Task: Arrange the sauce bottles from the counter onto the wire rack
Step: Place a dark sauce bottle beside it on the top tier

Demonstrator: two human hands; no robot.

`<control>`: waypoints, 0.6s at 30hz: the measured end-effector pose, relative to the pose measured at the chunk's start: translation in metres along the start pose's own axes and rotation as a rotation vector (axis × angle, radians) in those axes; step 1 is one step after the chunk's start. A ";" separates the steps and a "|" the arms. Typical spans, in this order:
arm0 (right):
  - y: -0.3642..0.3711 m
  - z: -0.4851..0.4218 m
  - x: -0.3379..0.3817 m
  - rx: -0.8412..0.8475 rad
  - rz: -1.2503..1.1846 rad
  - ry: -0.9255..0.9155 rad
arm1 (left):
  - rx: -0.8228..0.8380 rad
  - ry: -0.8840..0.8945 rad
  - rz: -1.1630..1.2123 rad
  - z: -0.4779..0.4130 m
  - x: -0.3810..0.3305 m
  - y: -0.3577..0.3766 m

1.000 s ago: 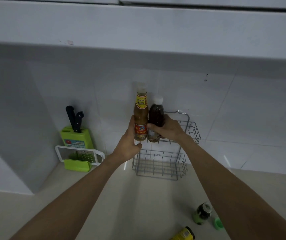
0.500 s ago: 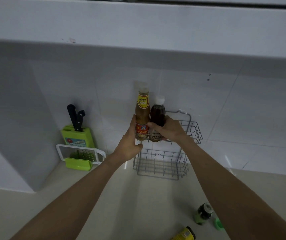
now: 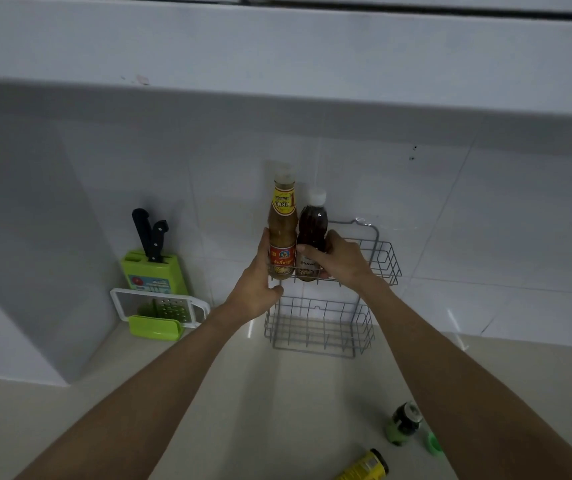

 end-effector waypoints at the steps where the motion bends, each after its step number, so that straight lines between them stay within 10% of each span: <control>1: 0.001 0.001 0.000 0.006 0.016 0.000 | 0.002 0.002 -0.017 0.000 0.000 0.001; 14: -0.003 0.112 -0.043 -0.165 0.243 -0.292 | -0.078 -0.165 0.084 0.080 0.026 0.070; 18: 0.026 0.148 -0.102 0.141 0.353 -0.286 | 0.335 -0.217 -0.036 0.114 0.057 0.132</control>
Point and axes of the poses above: each hand's wrist, its own z-axis away from the middle knuckle, its own y-axis out of the palm, x = y × z, the point moved 9 cm from there along -z, towards the middle knuckle, and after that the axes turned 1 degree about x, right-handed, at the moved point
